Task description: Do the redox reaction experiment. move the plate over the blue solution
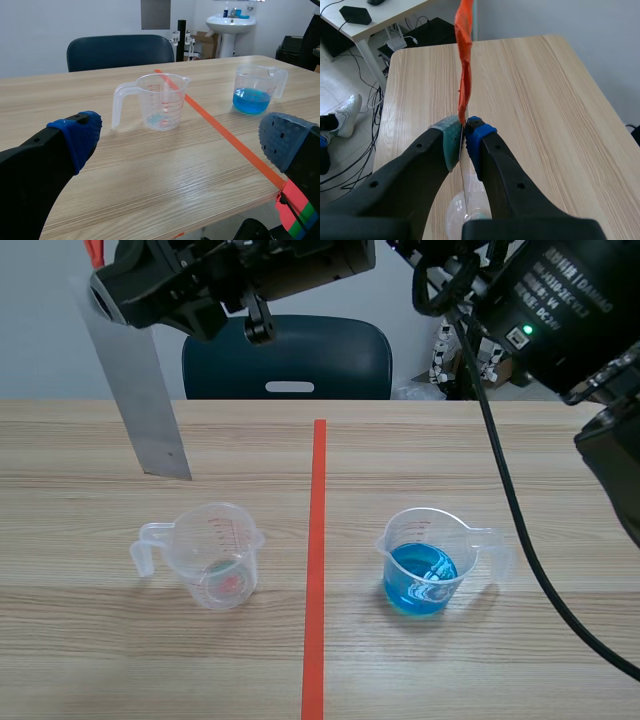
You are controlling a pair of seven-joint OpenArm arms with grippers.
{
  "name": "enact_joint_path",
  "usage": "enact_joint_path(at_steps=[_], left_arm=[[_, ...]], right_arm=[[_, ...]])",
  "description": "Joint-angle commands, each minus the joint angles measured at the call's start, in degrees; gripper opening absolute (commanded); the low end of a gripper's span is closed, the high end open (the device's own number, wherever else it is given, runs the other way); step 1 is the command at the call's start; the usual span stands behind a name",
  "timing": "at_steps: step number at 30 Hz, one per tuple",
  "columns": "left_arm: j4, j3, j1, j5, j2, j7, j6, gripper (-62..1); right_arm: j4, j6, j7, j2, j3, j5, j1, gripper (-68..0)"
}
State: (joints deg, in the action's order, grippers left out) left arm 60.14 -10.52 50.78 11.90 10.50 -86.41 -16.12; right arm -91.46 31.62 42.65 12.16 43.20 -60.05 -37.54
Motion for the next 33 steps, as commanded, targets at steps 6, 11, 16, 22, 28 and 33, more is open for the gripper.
enact_joint_path(at_steps=[6,11,16,22,28,33], left_arm=[[1.0,-0.2,0.3,-0.4,0.7,-2.6,0.1,1.4],[1.0,-0.2,-1.7,-0.3,3.9,-2.6,-0.1,1.4],[1.0,-0.2,-4.0,-0.3,8.0,-2.6,-0.1,1.4],[1.0,0.0,-5.6,-0.1,11.7,-2.6,-0.1,1.4],[1.0,1.8,-7.5,0.2,15.0,-2.6,-0.2,1.4],[1.2,3.7,-8.5,0.3,17.8,-2.6,-1.6,1.4]], right_arm=[[-0.7,1.0,-3.7,5.0,-0.6,-4.2,-1.5,-66.9],[-0.7,2.6,-5.8,9.6,-0.6,-8.5,-1.5,-66.9],[-0.7,6.6,-8.7,15.1,-0.6,-11.4,-1.2,-66.9],[-0.7,9.6,-12.5,21.9,-0.6,-11.6,-1.2,-66.9],[-0.8,11.1,-18.9,28.7,-0.6,-11.5,0.7,-66.9],[-0.8,11.1,-20.1,32.4,-0.6,-11.1,3.4,-66.9]])
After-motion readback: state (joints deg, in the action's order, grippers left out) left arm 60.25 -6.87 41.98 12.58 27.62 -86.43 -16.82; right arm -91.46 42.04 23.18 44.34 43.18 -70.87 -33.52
